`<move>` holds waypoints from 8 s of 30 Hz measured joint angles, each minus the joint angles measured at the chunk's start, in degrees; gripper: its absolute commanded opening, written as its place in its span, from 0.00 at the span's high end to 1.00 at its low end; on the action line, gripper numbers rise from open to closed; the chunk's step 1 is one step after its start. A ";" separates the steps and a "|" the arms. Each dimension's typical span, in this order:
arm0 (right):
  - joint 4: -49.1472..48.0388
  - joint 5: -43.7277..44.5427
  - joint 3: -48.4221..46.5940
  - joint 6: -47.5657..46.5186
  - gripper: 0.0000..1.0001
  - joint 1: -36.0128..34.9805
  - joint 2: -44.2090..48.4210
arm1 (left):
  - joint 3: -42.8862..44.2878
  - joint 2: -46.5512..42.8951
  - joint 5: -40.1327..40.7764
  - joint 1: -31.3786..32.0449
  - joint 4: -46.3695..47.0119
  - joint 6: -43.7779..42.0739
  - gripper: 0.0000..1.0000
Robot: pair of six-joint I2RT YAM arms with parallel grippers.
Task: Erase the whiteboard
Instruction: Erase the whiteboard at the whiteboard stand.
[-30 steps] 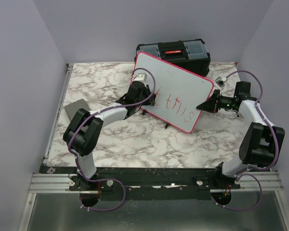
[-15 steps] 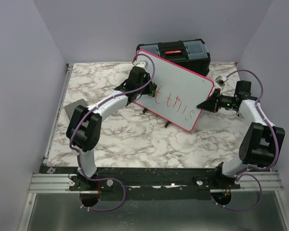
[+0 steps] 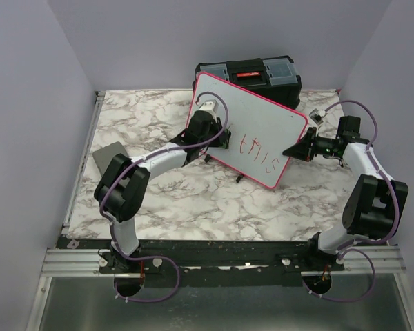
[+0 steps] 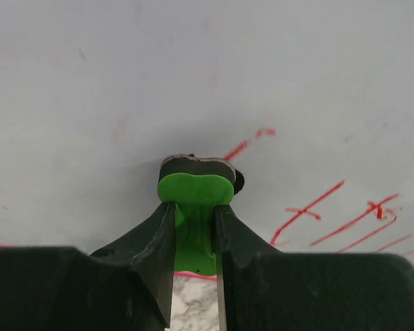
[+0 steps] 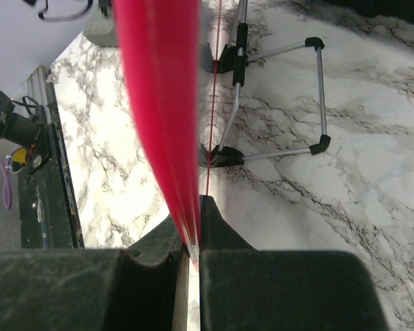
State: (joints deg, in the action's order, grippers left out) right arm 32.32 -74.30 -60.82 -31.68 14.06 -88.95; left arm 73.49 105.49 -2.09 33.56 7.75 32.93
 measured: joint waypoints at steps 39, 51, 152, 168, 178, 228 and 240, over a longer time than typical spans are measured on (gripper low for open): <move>0.35 0.11 -0.96 -2.01 0.99 -0.02 -0.35 | -7.96 1.90 -3.10 2.60 -2.82 -0.26 1.00; 0.33 0.11 -0.96 -2.45 0.99 -0.13 -0.35 | 8.96 2.73 -3.08 -2.36 -14.29 -1.18 1.00; 0.55 0.55 -1.90 -5.09 0.99 0.02 -0.39 | 19.06 6.49 -3.08 -0.20 -24.09 -1.42 1.00; 3.32 0.13 -1.90 -4.17 0.99 -0.11 -0.39 | 19.37 2.93 -3.08 -0.24 -10.01 -1.40 1.00; 3.32 0.17 -1.90 -4.15 0.99 -0.09 -0.42 | 8.55 2.05 -3.26 -0.11 -6.58 -1.18 1.00; 4.00 0.20 -1.90 -4.11 0.99 0.04 -0.50 | 4.48 1.79 12.00 5.27 4.59 20.59 1.00; 4.46 0.07 -1.92 -4.68 0.99 0.11 -0.52 | 0.00 0.68 12.52 1.97 3.23 19.56 1.00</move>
State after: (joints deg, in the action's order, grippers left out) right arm 36.77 -74.24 -62.74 -36.36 14.17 -89.47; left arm 73.49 106.17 10.44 35.53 10.98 52.49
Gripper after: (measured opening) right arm 0.070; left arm 0.221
